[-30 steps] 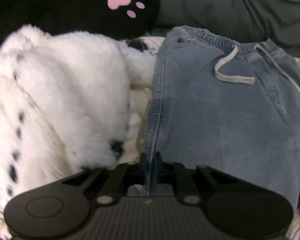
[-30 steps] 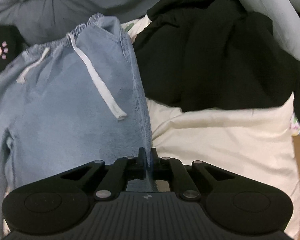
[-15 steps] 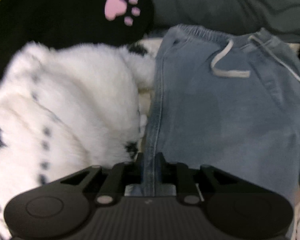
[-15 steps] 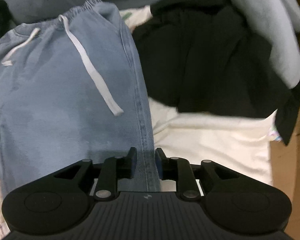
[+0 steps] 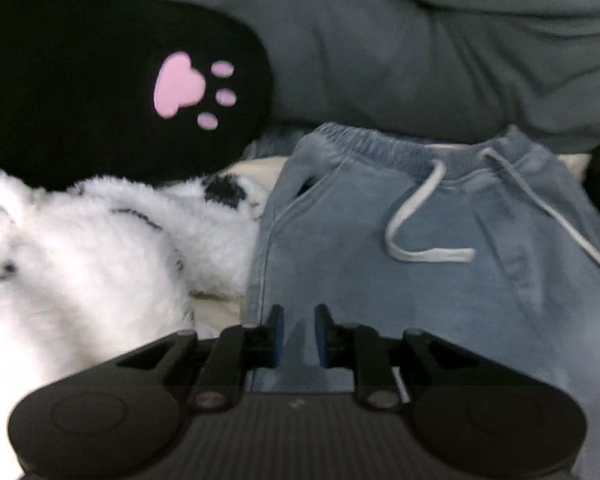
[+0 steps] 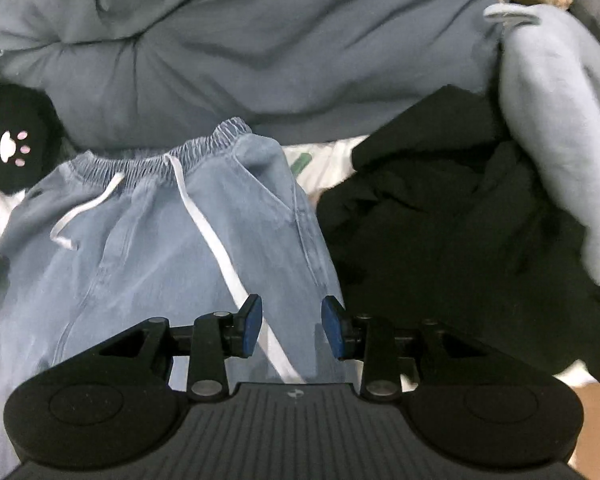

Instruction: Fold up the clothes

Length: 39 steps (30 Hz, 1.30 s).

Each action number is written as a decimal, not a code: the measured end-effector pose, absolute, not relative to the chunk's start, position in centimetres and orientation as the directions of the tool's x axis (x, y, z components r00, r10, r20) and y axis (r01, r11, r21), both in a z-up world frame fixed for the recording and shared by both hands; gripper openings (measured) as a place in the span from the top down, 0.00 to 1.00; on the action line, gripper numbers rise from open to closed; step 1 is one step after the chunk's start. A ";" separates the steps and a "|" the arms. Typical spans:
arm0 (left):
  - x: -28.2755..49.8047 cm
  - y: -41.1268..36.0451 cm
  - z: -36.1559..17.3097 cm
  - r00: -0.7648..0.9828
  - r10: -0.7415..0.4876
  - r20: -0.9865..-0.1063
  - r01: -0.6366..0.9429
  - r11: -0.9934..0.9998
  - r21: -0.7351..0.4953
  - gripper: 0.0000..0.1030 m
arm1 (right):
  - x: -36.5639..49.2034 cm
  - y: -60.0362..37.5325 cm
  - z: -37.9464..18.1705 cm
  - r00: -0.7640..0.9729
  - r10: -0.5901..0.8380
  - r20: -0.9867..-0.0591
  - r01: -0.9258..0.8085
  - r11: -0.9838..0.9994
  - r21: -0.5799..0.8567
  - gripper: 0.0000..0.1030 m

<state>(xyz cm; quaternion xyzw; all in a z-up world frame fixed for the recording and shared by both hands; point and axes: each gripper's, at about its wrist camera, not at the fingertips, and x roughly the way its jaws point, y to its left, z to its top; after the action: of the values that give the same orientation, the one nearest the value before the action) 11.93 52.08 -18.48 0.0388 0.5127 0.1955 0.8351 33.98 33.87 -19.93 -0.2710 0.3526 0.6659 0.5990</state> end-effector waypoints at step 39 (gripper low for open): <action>18.3 53.0 -20.9 0.444 0.390 -0.807 -0.179 0.921 0.347 0.92 | 32.2 40.0 -25.1 -0.143 0.663 -0.735 -0.988 -0.053 0.145 0.63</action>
<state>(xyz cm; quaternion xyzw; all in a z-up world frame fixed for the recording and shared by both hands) 18.25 52.98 -20.85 0.1058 0.4994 0.1687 0.8432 32.24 40.02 -25.13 -0.2488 0.3270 0.6817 0.6054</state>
